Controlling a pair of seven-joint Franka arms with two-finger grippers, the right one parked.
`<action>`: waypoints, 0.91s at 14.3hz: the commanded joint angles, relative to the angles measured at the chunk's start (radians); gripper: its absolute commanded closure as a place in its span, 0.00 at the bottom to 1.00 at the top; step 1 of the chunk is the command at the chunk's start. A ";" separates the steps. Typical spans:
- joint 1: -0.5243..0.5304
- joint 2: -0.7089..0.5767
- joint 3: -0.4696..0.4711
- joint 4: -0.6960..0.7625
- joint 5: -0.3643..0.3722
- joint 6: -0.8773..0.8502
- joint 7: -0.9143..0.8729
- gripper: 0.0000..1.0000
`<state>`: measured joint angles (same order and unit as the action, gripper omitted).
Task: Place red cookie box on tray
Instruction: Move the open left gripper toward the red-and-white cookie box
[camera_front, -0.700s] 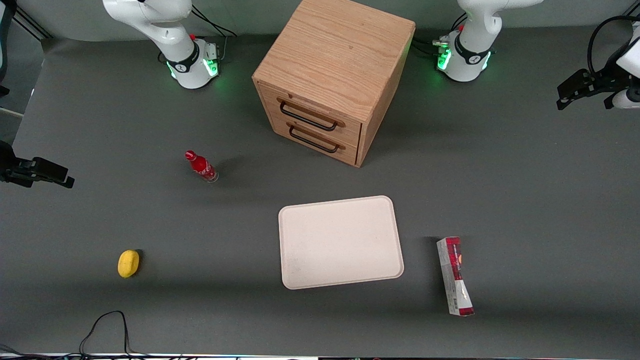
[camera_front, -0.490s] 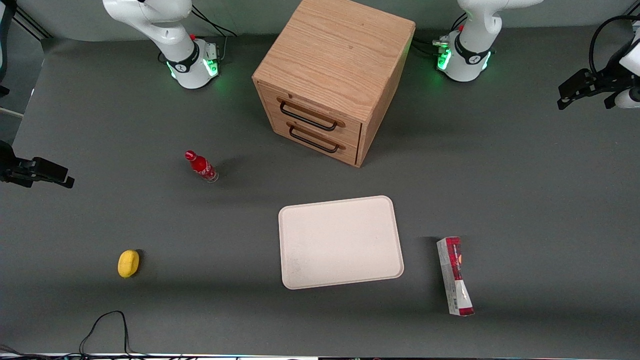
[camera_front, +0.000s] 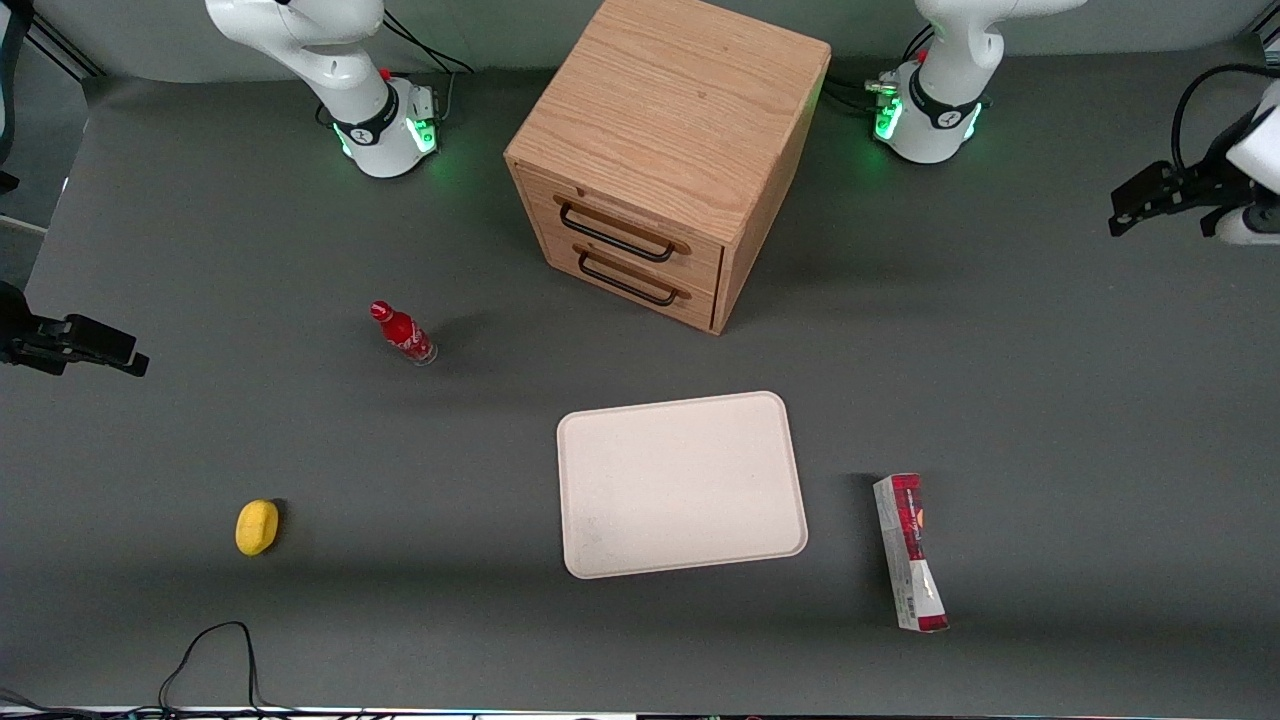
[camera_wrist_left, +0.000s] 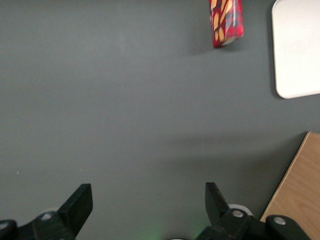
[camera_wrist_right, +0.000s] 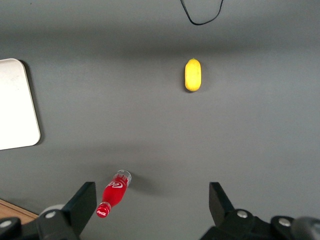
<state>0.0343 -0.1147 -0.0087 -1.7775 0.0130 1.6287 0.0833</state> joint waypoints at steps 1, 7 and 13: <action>-0.056 0.261 0.022 0.331 -0.007 -0.110 -0.038 0.00; -0.175 0.599 0.094 0.650 -0.109 -0.142 -0.150 0.00; -0.263 0.795 0.096 0.705 -0.113 0.083 -0.313 0.00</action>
<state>-0.1927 0.6104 0.0600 -1.1311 -0.0907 1.6738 -0.1829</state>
